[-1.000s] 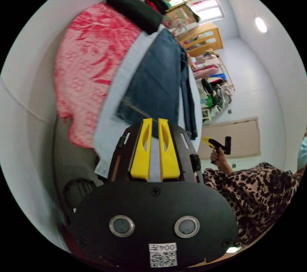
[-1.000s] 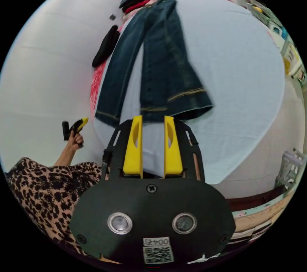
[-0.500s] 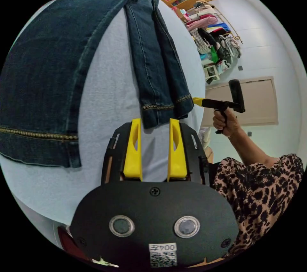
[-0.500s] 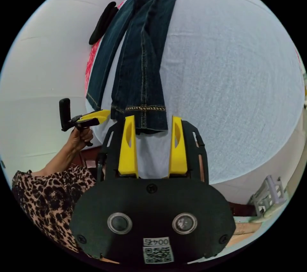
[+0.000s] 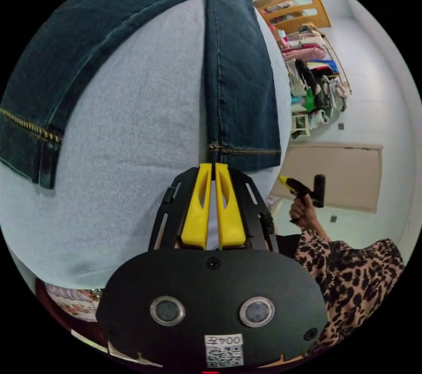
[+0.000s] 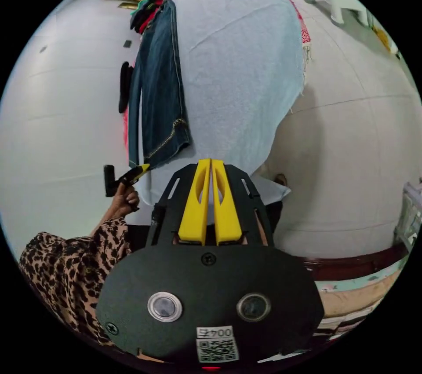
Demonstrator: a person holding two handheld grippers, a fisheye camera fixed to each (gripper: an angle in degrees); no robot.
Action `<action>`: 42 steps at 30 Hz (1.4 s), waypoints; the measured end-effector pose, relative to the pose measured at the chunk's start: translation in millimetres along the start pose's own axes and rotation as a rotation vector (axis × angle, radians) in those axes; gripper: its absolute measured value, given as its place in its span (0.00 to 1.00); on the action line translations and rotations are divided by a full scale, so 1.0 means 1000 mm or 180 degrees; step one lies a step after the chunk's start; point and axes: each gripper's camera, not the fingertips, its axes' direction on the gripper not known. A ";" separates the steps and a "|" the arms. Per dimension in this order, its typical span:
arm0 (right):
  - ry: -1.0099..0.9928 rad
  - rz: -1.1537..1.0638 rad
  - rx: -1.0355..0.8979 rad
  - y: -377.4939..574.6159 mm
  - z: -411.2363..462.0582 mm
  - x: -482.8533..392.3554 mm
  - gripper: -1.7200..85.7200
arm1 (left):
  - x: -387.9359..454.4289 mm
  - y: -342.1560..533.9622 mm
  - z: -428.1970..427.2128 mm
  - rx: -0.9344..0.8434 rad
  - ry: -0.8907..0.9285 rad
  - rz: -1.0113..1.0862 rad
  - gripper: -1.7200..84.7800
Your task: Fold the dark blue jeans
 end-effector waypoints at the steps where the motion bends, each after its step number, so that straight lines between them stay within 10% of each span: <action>1: -0.0083 -0.0081 0.0047 0.003 -0.005 -0.003 0.03 | -0.008 0.000 0.002 0.0008 0.0105 -0.0055 0.04; 12: -0.0378 -0.0465 -0.0326 -0.046 0.019 -0.052 0.17 | -0.054 0.007 0.025 0.0169 0.0438 -0.0427 0.04; 20: -0.0422 -0.0273 -0.0739 -0.053 0.070 -0.083 0.07 | -0.077 0.006 0.042 0.0126 0.0558 -0.0347 0.04; 42: 0.1546 -0.0835 -0.0775 0.004 0.149 -0.202 0.07 | -0.061 0.015 0.117 -0.0315 -0.0064 0.0456 0.04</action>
